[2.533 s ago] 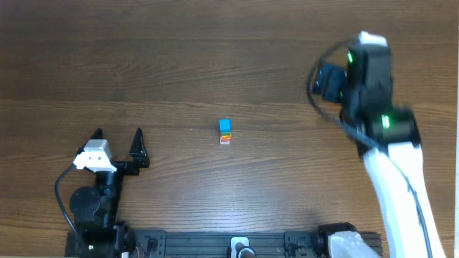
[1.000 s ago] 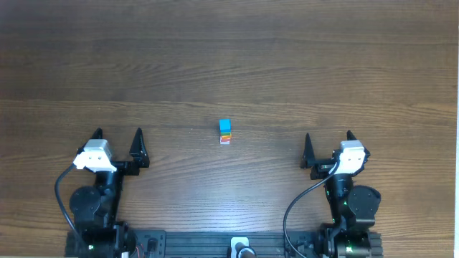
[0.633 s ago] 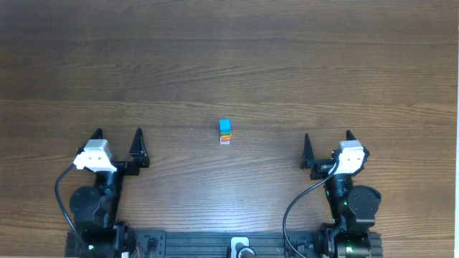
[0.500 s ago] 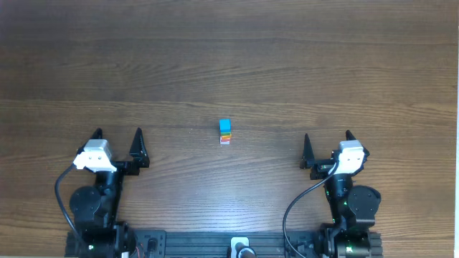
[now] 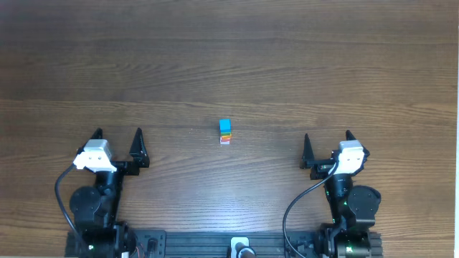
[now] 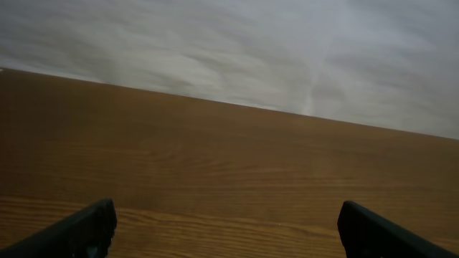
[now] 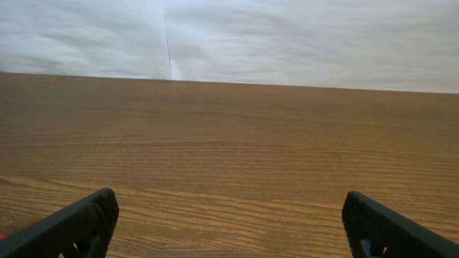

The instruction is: Stack Cubes

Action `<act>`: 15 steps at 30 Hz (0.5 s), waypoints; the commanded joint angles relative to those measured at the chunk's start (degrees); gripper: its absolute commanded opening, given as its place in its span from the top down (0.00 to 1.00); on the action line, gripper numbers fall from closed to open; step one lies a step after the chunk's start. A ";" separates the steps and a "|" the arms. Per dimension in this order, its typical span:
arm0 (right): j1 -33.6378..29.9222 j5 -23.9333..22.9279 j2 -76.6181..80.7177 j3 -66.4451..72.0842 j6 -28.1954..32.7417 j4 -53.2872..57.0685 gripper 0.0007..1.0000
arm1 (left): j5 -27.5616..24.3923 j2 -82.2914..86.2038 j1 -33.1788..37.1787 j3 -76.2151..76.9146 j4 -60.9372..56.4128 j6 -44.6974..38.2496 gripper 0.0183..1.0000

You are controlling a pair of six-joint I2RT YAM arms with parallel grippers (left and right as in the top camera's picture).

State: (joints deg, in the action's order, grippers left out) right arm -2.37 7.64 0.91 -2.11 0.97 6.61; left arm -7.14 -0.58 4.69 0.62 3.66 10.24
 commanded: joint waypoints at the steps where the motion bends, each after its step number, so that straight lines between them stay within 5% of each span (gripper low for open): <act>1: -0.04 0.87 -0.59 0.52 0.39 -0.22 0.01 | -0.74 0.42 0.35 -0.28 0.04 -0.83 0.00; 15: -0.04 0.87 -0.59 0.52 0.39 -0.22 0.01 | -0.74 0.42 0.35 -0.28 0.04 -0.83 0.00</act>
State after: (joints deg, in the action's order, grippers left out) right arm -2.37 7.64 0.91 -2.11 1.32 6.61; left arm -7.14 -0.58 4.69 0.62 3.66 10.24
